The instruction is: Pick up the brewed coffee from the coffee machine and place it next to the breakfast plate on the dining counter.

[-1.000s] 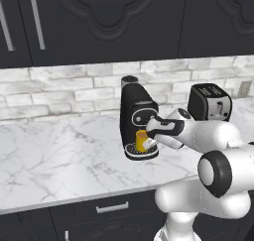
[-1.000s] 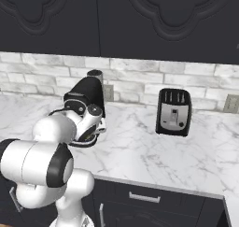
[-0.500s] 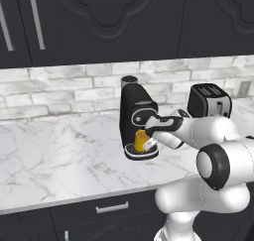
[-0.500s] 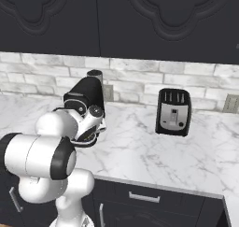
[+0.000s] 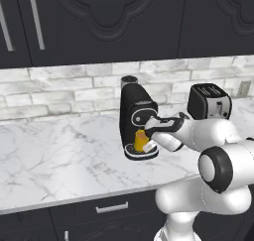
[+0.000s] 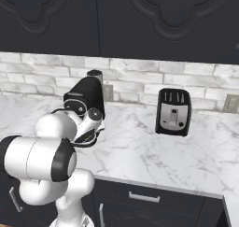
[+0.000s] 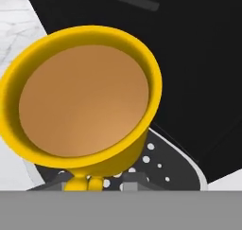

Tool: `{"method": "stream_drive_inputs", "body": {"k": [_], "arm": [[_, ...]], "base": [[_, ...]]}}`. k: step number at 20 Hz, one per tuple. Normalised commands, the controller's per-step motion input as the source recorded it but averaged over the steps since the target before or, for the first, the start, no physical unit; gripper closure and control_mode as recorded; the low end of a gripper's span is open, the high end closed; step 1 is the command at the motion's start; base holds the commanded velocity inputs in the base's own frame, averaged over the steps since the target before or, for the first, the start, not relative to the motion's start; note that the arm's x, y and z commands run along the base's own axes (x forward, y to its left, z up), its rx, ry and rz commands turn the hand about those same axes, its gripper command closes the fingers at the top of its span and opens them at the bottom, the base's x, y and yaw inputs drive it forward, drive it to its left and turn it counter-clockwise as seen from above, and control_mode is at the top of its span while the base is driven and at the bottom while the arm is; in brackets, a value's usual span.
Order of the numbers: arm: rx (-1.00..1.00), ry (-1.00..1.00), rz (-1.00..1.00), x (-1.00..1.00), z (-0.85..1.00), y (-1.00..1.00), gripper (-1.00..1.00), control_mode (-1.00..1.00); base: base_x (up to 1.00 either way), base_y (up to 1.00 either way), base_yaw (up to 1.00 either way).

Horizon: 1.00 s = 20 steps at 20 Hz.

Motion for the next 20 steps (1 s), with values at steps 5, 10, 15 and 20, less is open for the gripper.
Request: {"method": "stream_drive_inputs", "body": {"k": [5,10,15,20], "arm": [[0.00,0.03,0.00,-0.33,0.17,0.00,1.00,-1.00],[-0.06,0.10,0.02,-0.63,0.18,0.00,1.00,-1.00],[-0.02,0.03,0.04,-0.73,0.55,-0.19,1.00,-1.00],[0.00,0.00,0.03,-0.80,0.61,-0.34,1.00,-1.00]], "base": [[0.00,0.00,0.00],[0.00,0.00,0.00],[0.00,0.00,0.00],[0.00,0.00,0.00]]}}
